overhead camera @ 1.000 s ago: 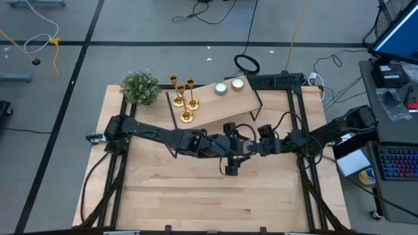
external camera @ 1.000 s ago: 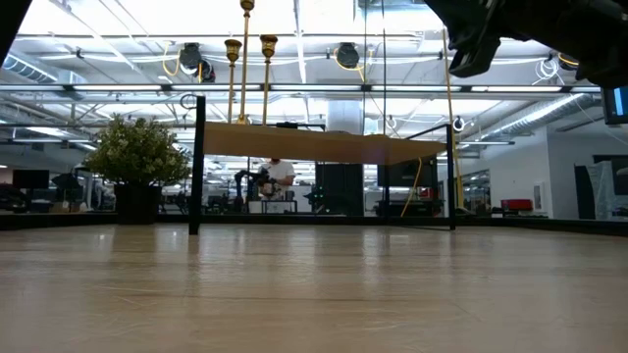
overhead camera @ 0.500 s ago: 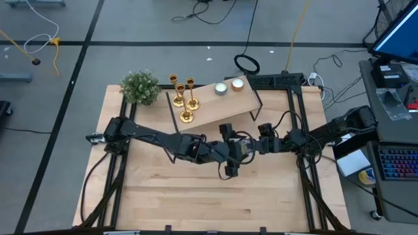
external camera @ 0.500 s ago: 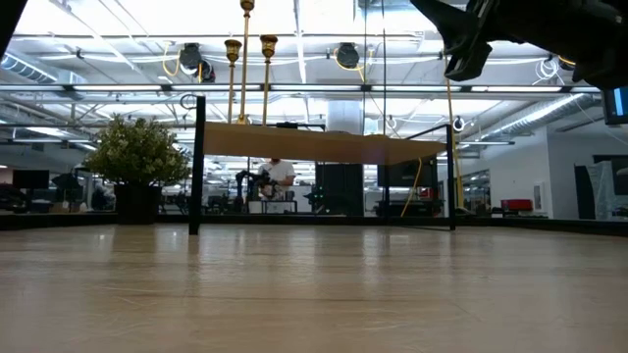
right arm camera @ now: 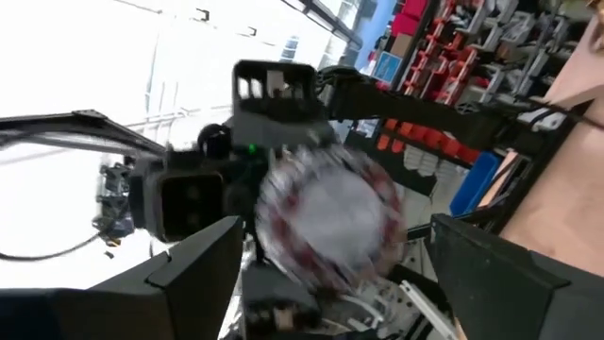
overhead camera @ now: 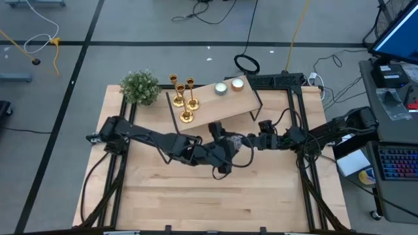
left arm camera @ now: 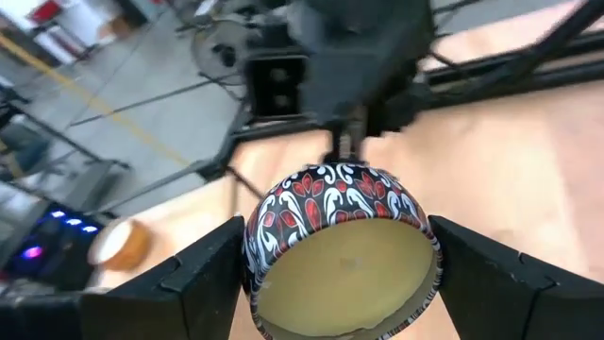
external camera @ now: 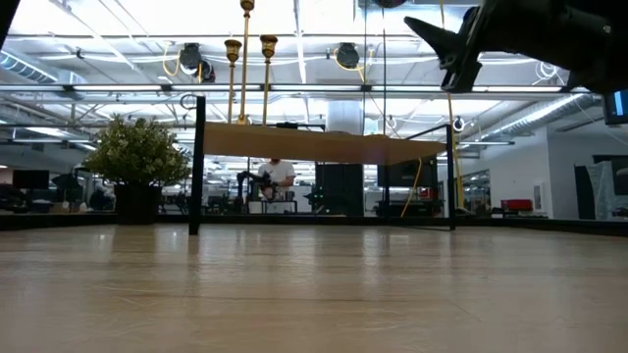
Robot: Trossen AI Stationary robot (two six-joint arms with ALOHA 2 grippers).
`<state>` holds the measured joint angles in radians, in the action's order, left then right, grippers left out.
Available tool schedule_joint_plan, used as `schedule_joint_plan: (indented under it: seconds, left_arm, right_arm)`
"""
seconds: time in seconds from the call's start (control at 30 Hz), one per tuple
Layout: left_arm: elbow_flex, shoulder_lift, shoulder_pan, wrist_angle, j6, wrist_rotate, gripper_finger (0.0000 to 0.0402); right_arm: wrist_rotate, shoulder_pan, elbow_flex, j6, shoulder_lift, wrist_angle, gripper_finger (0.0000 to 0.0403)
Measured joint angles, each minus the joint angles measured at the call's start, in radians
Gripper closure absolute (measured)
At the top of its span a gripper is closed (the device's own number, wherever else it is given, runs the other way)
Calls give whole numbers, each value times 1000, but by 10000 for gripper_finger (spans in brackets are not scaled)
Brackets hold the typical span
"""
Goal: Pick & Place candle stick holders
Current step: Put the black scented candle on the shelf
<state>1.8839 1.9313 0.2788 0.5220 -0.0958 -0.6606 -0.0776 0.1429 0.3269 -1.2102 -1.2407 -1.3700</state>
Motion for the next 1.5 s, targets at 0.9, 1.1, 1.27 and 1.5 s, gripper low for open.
schedule_joint_plan:
  seconds: [0.9, 1.1, 1.27, 1.5]
  left_arm:
    - [0, -3, -248, -9, 22, 88, 109]
    - [0, -2, -244, -8, 123, 70, 107]
    - [0, -2, -227, 1, 209, 64, 109]
    - [1, -2, -180, 83, 325, 51, 104]
  right_arm:
    - [-184, 3, -269, 175, 141, -197, 85]
    - [-184, 3, -271, 174, 143, -196, 85]
    - [-181, 3, -271, 178, 143, -196, 85]
    - [-180, -19, -272, 179, 143, -197, 85]
